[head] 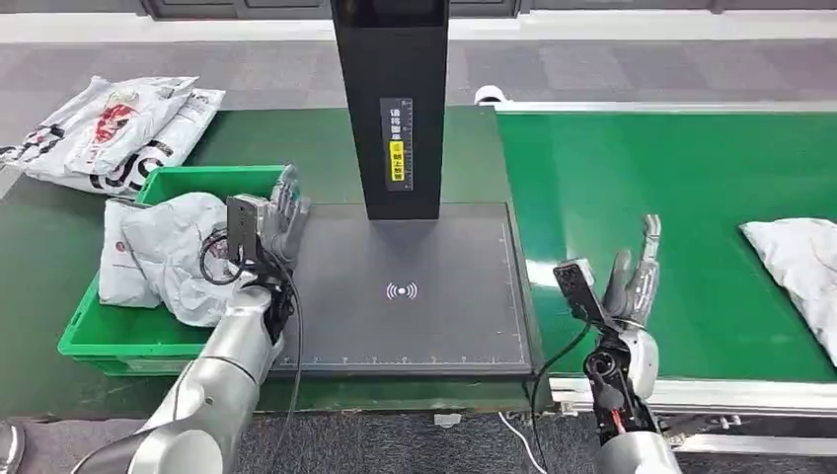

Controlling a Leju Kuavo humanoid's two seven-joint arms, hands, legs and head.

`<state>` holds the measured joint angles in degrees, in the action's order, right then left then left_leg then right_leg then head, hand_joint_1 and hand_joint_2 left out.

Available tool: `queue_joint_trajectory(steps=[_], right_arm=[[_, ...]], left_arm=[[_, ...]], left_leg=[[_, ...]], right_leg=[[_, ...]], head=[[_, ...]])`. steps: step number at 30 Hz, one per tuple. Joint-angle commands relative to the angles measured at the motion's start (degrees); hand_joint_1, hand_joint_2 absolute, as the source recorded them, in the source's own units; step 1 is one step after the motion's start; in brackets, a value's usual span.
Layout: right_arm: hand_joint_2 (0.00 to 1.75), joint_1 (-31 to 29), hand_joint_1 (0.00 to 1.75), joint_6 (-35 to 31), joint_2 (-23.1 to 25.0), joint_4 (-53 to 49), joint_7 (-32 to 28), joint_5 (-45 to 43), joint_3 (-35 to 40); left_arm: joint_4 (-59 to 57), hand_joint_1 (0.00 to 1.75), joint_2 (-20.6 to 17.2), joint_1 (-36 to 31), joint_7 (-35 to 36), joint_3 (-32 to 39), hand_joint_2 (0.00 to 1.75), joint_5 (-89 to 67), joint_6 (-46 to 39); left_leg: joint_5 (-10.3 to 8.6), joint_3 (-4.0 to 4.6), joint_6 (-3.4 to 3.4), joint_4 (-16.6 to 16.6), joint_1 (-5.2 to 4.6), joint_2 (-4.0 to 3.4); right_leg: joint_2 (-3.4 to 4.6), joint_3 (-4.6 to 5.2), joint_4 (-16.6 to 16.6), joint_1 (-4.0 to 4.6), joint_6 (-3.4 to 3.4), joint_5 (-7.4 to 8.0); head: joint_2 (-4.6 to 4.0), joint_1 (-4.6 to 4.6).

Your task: Moved the parcel from conveyor to table for the left to box.

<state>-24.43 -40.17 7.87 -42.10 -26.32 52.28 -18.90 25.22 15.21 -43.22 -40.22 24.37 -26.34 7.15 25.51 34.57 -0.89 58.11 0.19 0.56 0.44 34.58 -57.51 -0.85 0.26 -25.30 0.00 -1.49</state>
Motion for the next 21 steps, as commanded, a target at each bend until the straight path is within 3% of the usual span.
queue_joint_trajectory(steps=[1, 3, 7, 13, 17, 21], right_arm=[[1.75, -5.8, 0.00, 0.2, -0.8, 7.1, 5.3, 14.2, -16.3], [1.75, -6.6, 0.00, 0.2, -0.7, 7.0, 6.5, 19.0, -19.6], [1.75, -6.3, 0.00, 0.2, -2.1, 4.4, 19.4, 34.5, -22.4], [1.75, -6.1, 0.00, 0.2, -2.4, 4.3, 20.9, 35.6, -22.2], [1.75, -3.6, 0.00, 0.2, -9.7, 9.3, 40.8, 37.7, -7.8], [1.75, -2.9, 0.00, 0.2, -14.6, 14.7, 51.3, 37.7, 0.9]], left_arm=[[-1.9, 0.00, 1.3, 1.1, 0.2, -9.5, 1.75, 3.5, -0.8], [-3.6, 0.00, 1.5, 0.7, 0.2, -10.6, 1.75, 4.4, -0.7], [-5.5, 0.00, 2.1, 0.5, 0.2, -12.6, 1.75, 4.7, -4.4], [-5.7, 0.00, 2.2, 0.5, 0.2, -12.7, 1.75, 5.0, -4.3], [-7.2, 0.00, 2.5, 0.1, 1.0, -14.1, 1.75, 3.9, -7.4], [-7.0, 0.00, 2.4, 1.2, 1.8, -14.0, 1.75, 4.0, -9.5]], left_leg=[[0.00, -0.06, 0.00, 0.0, 0.01, -0.02], [-0.01, -0.09, 0.01, -0.1, 0.00, 0.02], [-0.03, -0.06, 0.03, -0.1, -0.03, 0.09], [-0.02, -0.03, 0.07, 0.0, 0.02, -0.01], [-0.03, -0.17, 0.06, -0.1, 0.03, 0.00], [-0.08, -0.10, 0.14, -0.1, 0.06, 0.27]], right_leg=[[-0.05, -0.07, 0.0, 0.03, -0.02, -0.01], [-0.10, -0.08, 0.0, 0.03, -0.02, -0.02], [-0.16, -0.07, 0.0, 0.02, 0.00, -0.03], [-0.08, -0.07, 0.0, -0.02, 0.00, -0.01], [-0.14, -0.21, 0.1, 0.00, -0.02, 0.00], [-0.37, -0.24, 0.2, 0.03, 0.03, -0.01]], head=[[0.00, 0.00], [0.00, 0.00], [0.00, 0.00], [0.00, 0.00], [-0.02, 0.00], [0.00, 0.00]])
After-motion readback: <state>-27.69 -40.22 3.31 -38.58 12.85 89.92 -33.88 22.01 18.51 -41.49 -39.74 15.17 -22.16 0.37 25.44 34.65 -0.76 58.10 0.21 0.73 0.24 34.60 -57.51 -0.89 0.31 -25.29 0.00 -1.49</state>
